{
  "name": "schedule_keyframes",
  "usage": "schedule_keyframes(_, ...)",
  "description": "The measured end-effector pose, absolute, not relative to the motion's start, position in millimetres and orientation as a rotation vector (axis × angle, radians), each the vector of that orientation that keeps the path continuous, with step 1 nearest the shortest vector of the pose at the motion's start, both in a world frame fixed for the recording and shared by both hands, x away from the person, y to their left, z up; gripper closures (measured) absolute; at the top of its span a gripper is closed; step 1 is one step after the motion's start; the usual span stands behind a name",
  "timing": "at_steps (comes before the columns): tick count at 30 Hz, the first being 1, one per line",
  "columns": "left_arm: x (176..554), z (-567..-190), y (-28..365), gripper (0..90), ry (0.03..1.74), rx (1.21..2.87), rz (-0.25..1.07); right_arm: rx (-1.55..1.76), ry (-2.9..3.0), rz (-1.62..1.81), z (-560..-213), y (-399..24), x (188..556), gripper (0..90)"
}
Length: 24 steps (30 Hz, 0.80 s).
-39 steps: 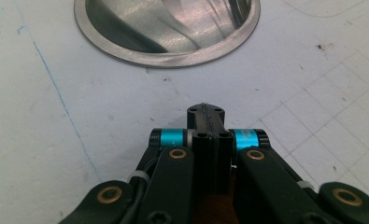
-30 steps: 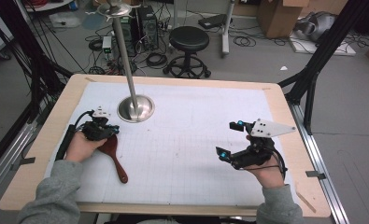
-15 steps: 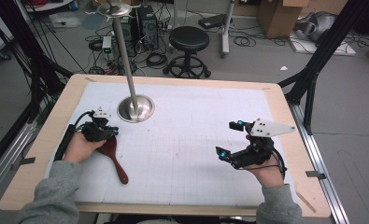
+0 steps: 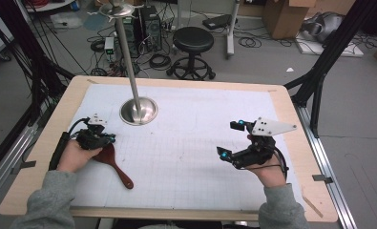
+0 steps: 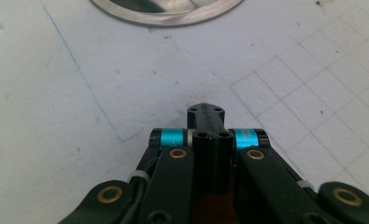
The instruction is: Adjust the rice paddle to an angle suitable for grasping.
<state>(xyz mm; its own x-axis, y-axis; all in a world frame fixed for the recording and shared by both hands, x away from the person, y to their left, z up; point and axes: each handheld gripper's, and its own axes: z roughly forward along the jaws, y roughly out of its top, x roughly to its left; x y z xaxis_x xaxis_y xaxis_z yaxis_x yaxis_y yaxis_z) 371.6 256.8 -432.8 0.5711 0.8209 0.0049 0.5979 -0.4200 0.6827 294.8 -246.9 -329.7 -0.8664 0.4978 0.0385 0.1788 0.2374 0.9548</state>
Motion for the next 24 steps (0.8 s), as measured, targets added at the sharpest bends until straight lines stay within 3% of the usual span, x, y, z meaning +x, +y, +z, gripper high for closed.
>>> schedule_keyframes(24,328,-434,282,89.5,1.198,2.113,0.481,0.598,2.263,1.688,-329,-230,310,0.9)
